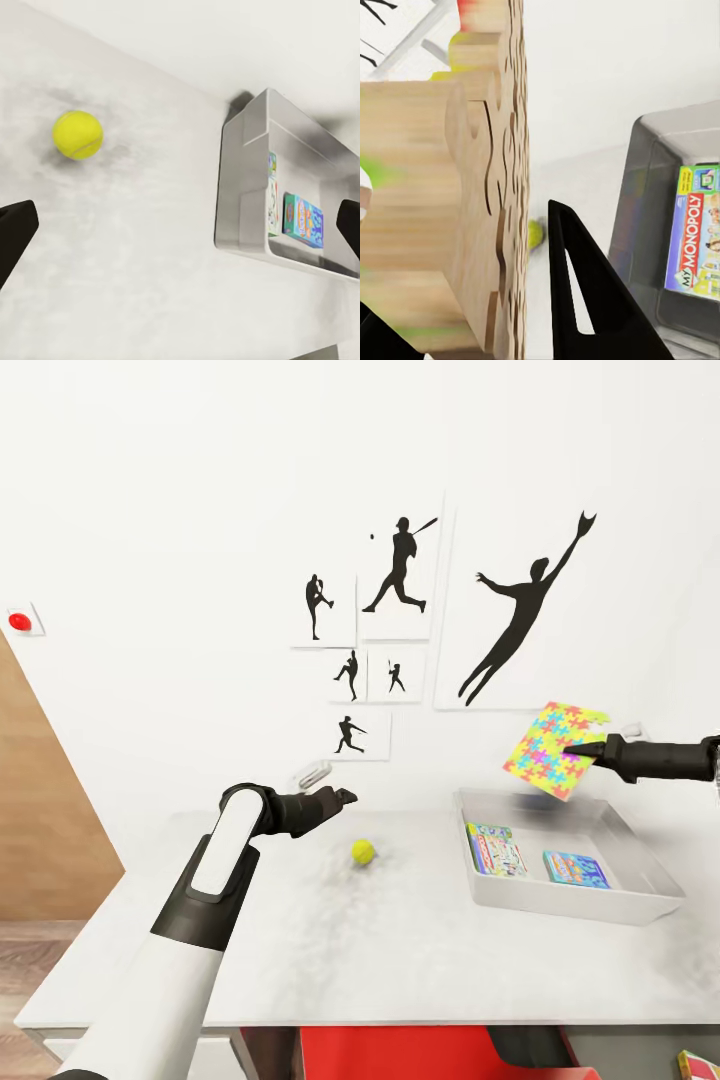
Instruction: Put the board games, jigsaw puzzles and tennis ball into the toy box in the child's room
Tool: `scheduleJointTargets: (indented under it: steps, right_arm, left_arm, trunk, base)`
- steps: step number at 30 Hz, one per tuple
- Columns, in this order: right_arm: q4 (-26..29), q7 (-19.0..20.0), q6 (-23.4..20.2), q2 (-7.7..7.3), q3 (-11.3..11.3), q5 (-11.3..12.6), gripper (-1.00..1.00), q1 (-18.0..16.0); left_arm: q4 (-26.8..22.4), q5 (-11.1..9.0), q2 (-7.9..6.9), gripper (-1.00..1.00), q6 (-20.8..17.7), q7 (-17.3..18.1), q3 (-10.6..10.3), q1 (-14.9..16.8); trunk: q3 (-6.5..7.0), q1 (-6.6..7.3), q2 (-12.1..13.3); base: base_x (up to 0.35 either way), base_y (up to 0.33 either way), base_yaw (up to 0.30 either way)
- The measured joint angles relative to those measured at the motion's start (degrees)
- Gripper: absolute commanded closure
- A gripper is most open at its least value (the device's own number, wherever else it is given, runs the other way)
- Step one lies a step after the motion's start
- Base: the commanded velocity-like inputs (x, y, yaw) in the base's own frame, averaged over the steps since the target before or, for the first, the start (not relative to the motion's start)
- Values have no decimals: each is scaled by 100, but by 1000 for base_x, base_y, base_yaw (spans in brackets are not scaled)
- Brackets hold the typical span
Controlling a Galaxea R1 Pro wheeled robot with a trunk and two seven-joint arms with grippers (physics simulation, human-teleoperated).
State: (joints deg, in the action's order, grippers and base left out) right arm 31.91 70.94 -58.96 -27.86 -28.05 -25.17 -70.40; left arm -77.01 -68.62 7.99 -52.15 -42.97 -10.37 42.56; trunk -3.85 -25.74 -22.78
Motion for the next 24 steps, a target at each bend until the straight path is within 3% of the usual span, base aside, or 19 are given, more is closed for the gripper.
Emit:
scheduleJointTargets:
  steps: [4,9,12,13,17,18,21,24]
  right_arm:
    - [-67,7,-23,43,78,-16,100,13]
    - [-112,68,-33,74,402,-27,100,13]
    - [-127,310,-29,94,889,-23,100,-1]
    - [-127,314,-24,93,895,-31,100,-2]
    - [-134,873,-1,99,1738,-15,100,-45]
    - [-134,878,3,99,1746,-23,100,-45]
    - [-135,1221,21,87,2192,-7,100,-72]
    - [-134,1371,42,69,2368,-4,100,-87]
  left_arm:
    - [-1,0,0,-100,0,-1,0,0]
    - [3,2,0,-100,0,-2,0,1]
    - [8,6,0,-100,0,-2,0,5]
    - [8,6,0,-100,0,-2,0,5]
    - [13,8,0,-100,-5,-2,3,7]
    - [13,8,0,-100,-5,-3,3,7]
    - [14,8,0,-100,-7,-3,6,8]
    - [15,5,0,-100,-8,0,7,11]
  trunk:
    - [0,0,0]
    - [0,0,0]
    - [0,0,0]
    - [0,0,0]
    - [0,0,0]
    - [0,0,0]
    - [0,0,-1]
    - [0,0,-1]
  base:
    - [0,0,0]
    - [0,0,0]
    - [0,0,0]
    - [0,0,0]
    - [0,0,0]
    - [0,0,0]
    - [0,0,0]
    - [0,0,0]
